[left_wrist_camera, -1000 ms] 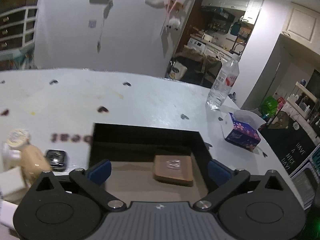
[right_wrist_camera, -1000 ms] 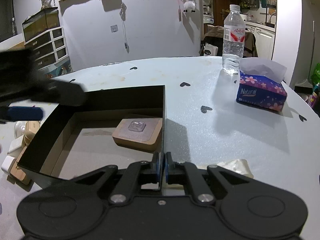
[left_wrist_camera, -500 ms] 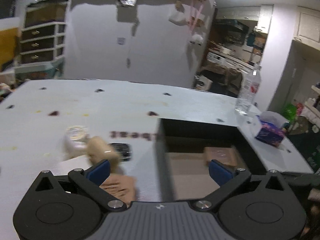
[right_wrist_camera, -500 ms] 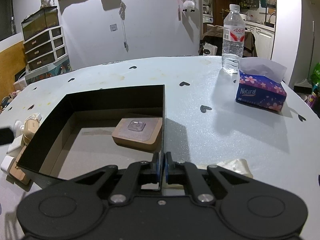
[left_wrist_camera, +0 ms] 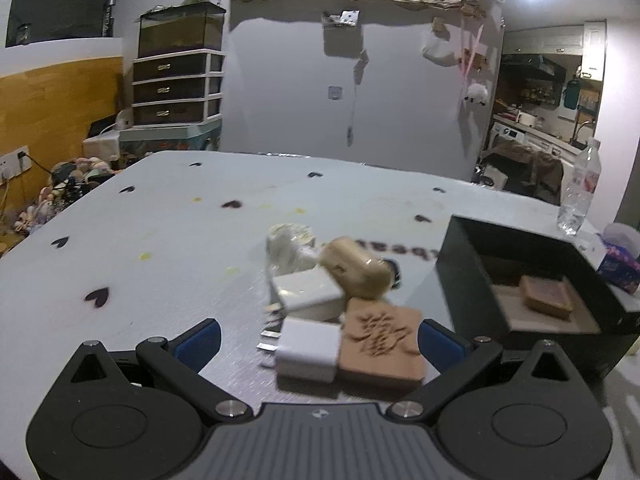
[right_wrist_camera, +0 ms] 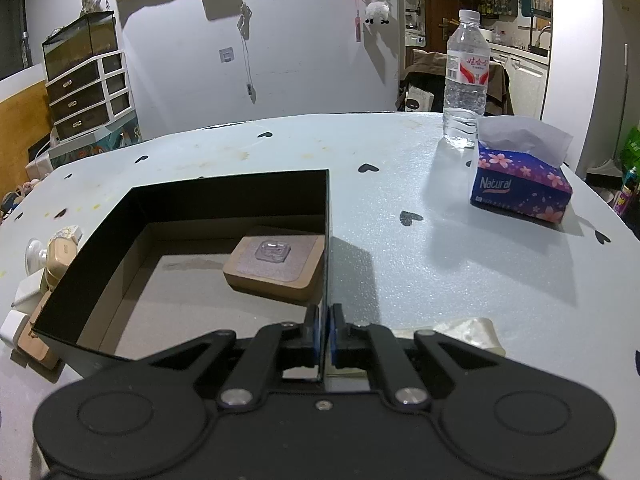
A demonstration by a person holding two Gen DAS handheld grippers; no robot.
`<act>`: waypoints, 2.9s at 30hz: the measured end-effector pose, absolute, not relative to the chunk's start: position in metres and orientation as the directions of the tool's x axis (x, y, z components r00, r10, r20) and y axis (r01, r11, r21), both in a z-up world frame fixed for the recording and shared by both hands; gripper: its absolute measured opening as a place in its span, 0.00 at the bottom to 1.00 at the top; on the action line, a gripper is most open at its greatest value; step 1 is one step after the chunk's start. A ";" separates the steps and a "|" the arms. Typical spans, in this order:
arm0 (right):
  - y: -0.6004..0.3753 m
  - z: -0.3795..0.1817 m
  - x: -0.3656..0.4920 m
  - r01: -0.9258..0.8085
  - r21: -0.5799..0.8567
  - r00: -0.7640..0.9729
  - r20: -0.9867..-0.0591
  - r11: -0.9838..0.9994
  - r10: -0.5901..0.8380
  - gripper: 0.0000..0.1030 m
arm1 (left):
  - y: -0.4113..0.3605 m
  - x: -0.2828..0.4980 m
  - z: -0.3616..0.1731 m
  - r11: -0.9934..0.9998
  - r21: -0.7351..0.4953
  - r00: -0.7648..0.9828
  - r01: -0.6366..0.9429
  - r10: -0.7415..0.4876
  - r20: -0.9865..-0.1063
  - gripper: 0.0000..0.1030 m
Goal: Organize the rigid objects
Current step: 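Move the left tool to the white charger and grasp it, then carry the white charger into the black box and release it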
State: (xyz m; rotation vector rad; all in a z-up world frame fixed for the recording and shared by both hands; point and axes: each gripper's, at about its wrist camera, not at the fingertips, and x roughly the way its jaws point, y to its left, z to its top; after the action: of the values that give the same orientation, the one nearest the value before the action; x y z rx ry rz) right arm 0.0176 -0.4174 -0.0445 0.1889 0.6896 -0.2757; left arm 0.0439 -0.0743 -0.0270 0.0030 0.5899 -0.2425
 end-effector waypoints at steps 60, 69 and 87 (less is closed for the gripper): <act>-0.417 -0.044 0.017 0.313 0.085 0.738 -0.649 0.946 -0.186 0.05 | -0.066 0.061 -0.022 0.964 -0.138 0.820 0.226 -0.265 -0.507 0.57; -0.417 -0.043 0.017 0.313 0.082 0.737 -0.649 0.946 -0.188 0.05 | -0.140 0.073 0.005 0.882 -0.231 0.719 0.411 -0.470 -0.512 0.57; -0.415 -0.043 0.019 0.311 0.076 0.736 -0.650 0.947 -0.190 0.05 | -0.281 0.125 -0.043 0.783 -0.442 0.363 0.439 -0.604 -0.710 0.57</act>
State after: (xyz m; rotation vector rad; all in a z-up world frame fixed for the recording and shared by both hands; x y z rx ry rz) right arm 0.0186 -0.4149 -0.0432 0.1849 0.6912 -0.2769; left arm 0.1245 -0.2806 -0.0427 -0.1887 0.9933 -0.6760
